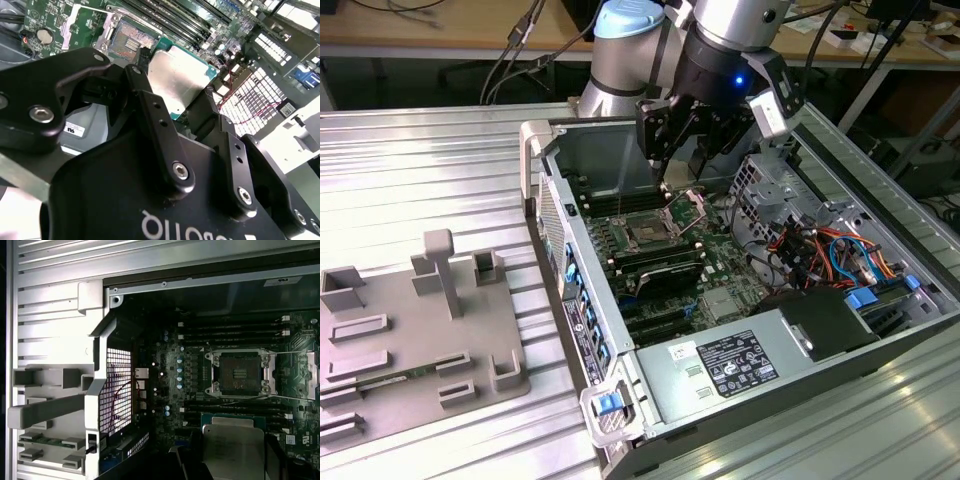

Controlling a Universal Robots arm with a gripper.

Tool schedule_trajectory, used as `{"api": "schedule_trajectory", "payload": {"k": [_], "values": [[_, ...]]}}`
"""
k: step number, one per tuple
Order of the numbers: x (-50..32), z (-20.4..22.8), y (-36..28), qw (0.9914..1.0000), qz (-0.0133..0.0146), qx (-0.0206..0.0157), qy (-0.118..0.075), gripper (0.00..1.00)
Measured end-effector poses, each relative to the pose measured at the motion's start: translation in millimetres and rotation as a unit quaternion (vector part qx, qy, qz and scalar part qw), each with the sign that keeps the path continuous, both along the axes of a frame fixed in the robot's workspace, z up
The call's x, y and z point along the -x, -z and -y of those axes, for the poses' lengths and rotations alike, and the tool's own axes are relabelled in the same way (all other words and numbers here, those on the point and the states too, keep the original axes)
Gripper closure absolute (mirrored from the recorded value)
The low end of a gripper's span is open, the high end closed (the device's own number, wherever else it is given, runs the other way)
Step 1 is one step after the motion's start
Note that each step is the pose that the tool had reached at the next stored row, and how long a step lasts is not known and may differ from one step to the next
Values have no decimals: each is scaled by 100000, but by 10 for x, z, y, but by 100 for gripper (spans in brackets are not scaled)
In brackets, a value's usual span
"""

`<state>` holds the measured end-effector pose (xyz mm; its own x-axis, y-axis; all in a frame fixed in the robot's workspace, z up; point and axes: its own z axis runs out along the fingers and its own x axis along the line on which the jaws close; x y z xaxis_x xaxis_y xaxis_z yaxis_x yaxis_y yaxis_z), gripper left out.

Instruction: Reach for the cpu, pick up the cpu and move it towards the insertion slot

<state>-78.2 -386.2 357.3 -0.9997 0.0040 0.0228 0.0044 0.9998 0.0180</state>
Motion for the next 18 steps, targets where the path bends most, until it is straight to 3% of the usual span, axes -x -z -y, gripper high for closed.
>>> {"api": "schedule_trajectory", "payload": {"k": [3,4,7,12,15,18], "values": [[-39,-19,4,100000,-1,13,-6,45],[-79,-55,8,100000,6,29,-7,45],[-109,-111,16,100000,0,62,-3,45],[-109,-113,16,100000,-1,67,-8,45],[-109,-202,23,100000,1,87,-4,45],[-111,-347,42,100000,-1,124,7,45]]}}
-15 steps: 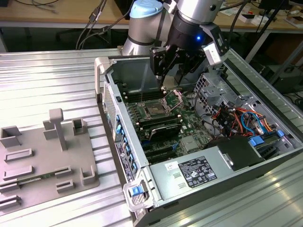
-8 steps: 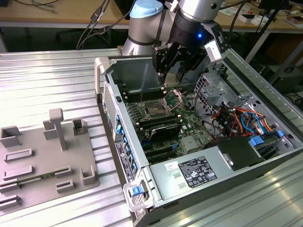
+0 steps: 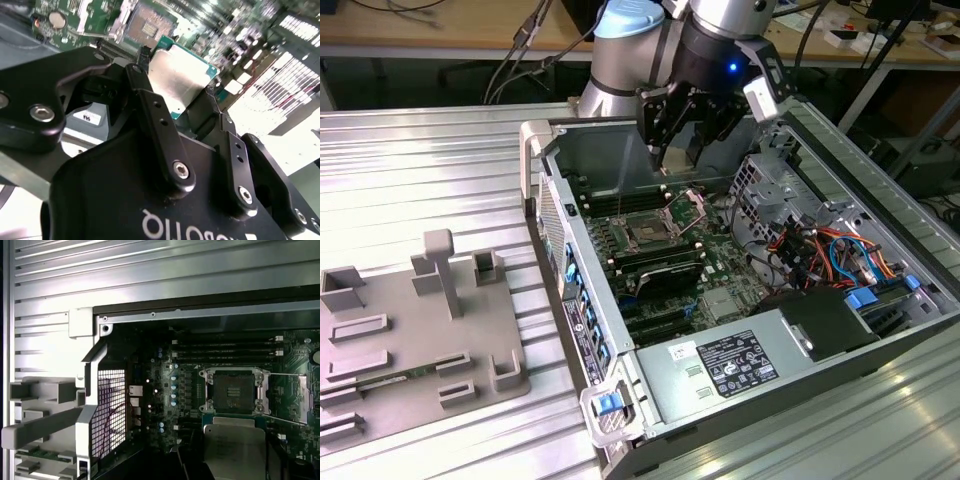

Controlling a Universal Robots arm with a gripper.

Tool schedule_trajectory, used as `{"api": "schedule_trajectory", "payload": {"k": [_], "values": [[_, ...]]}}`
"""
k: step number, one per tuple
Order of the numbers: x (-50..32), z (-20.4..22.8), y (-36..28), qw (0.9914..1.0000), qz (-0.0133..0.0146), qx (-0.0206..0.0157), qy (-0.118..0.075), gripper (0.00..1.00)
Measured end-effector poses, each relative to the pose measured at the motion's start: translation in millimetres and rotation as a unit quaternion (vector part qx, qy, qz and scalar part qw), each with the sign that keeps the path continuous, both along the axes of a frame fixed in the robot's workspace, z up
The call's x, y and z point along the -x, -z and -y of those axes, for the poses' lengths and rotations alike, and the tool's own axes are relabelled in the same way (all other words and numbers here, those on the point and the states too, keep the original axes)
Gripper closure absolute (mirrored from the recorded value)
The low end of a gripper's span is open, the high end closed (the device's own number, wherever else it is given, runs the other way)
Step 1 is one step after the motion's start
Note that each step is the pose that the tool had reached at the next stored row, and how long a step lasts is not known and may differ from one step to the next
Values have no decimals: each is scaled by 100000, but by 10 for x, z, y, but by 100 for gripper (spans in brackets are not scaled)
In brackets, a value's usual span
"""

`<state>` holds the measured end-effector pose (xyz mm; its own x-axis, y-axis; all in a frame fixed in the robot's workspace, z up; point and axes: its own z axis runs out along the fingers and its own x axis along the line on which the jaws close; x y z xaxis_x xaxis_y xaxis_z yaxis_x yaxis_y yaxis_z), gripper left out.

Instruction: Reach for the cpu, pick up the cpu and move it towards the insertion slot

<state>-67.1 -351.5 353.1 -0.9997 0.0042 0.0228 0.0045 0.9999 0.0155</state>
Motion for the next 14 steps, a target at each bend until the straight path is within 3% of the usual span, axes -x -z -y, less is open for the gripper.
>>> {"api": "schedule_trajectory", "payload": {"k": [2,7,10,14], "values": [[-14,-83,35,100000,-15,19,53,45],[-54,-233,57,100000,-37,167,66,45],[-71,-255,54,100000,-37,212,64,45],[-85,-262,-8,100000,-60,204,67,45]]}}
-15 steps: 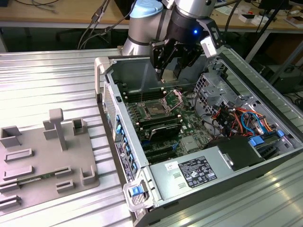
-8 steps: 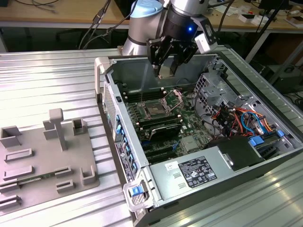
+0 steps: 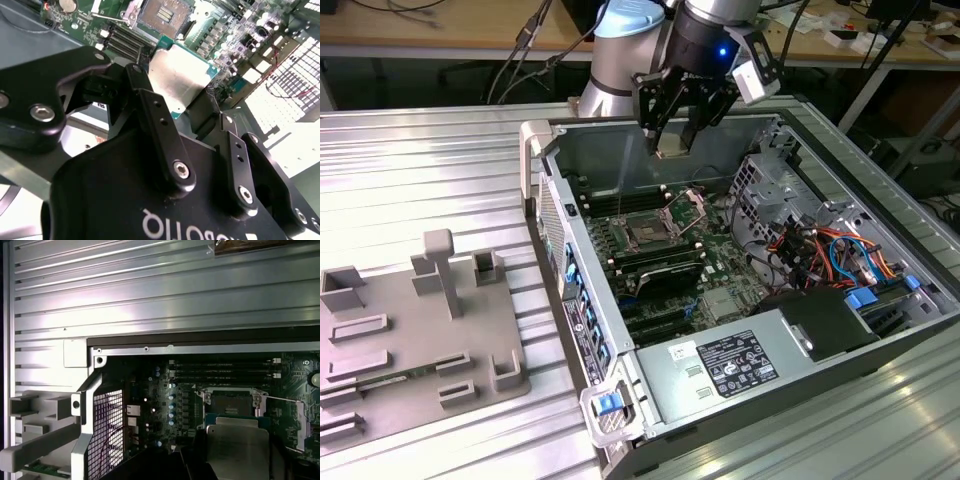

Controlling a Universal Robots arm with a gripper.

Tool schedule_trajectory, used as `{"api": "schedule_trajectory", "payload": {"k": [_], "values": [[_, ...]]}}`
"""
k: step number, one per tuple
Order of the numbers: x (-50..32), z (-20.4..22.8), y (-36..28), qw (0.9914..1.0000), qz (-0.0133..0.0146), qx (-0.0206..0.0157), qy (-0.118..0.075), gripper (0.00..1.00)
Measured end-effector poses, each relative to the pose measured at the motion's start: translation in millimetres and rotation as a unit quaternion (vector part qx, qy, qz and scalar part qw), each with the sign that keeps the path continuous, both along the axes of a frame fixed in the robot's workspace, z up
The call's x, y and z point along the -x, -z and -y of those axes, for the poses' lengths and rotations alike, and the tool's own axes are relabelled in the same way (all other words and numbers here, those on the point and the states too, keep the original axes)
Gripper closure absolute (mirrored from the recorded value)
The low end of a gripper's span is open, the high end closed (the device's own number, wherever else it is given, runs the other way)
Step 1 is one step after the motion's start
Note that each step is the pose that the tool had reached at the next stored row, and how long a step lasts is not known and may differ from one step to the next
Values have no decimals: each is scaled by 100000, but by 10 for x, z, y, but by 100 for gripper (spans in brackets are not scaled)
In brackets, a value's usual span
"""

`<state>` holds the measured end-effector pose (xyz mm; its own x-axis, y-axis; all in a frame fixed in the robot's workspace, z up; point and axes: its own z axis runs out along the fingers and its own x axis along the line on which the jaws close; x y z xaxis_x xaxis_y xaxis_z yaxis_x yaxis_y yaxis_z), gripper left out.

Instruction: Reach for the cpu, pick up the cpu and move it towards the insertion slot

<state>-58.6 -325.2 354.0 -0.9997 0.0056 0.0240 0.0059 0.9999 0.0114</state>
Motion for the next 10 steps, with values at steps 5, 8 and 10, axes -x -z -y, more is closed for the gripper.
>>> {"api": "schedule_trajectory", "payload": {"k": [5,8,10], "values": [[-65,-29,-39,100000,-62,147,8,45],[-69,-30,-39,100000,-69,145,8,45],[-71,-30,-39,100000,-68,147,4,45]]}}
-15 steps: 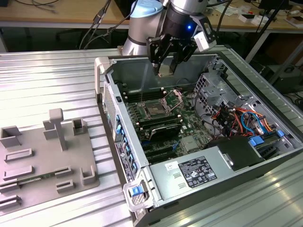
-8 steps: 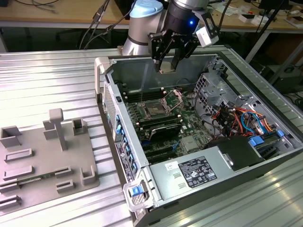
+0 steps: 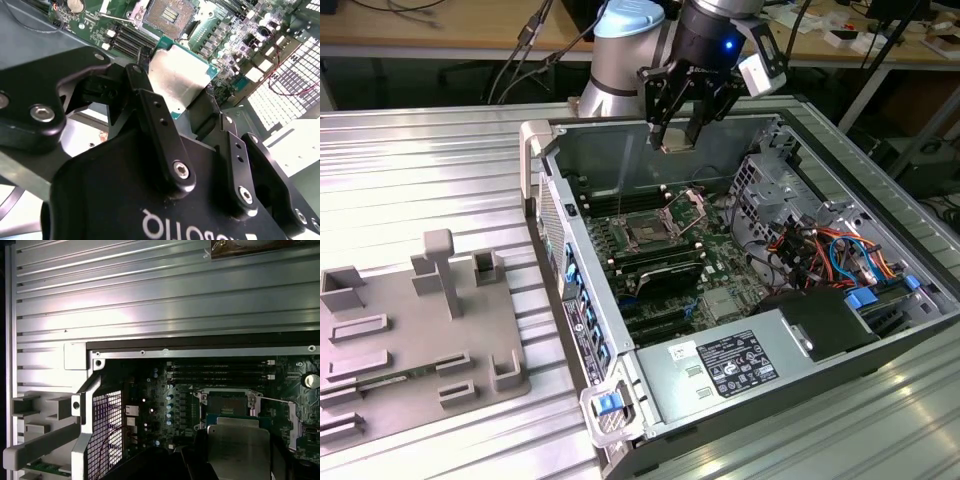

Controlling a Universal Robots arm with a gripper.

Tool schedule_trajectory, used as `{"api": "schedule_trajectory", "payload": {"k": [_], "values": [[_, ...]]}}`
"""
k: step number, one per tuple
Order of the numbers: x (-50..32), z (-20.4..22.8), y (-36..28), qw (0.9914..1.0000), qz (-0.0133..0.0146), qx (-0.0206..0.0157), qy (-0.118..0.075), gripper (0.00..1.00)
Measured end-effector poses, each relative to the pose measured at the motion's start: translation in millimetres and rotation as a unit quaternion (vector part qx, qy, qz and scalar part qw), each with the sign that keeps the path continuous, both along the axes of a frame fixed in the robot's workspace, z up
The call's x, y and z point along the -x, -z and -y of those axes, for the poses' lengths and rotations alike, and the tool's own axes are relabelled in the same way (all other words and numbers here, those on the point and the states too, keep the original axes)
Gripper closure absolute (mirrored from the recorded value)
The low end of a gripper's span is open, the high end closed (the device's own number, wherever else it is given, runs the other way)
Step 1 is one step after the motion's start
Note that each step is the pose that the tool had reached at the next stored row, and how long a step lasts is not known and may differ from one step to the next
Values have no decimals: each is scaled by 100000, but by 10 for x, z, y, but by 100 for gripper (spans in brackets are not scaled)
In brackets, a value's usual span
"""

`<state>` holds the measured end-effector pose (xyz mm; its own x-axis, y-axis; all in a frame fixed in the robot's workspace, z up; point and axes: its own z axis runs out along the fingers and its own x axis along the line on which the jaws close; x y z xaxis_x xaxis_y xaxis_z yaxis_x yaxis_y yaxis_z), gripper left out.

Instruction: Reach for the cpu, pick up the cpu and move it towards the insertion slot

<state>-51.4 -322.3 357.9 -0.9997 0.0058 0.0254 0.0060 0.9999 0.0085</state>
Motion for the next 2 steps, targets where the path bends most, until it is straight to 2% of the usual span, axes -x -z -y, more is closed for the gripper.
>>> {"api": "schedule_trajectory", "payload": {"k": [2], "values": [[0,0,0,100000,0,-2,1,45]]}}
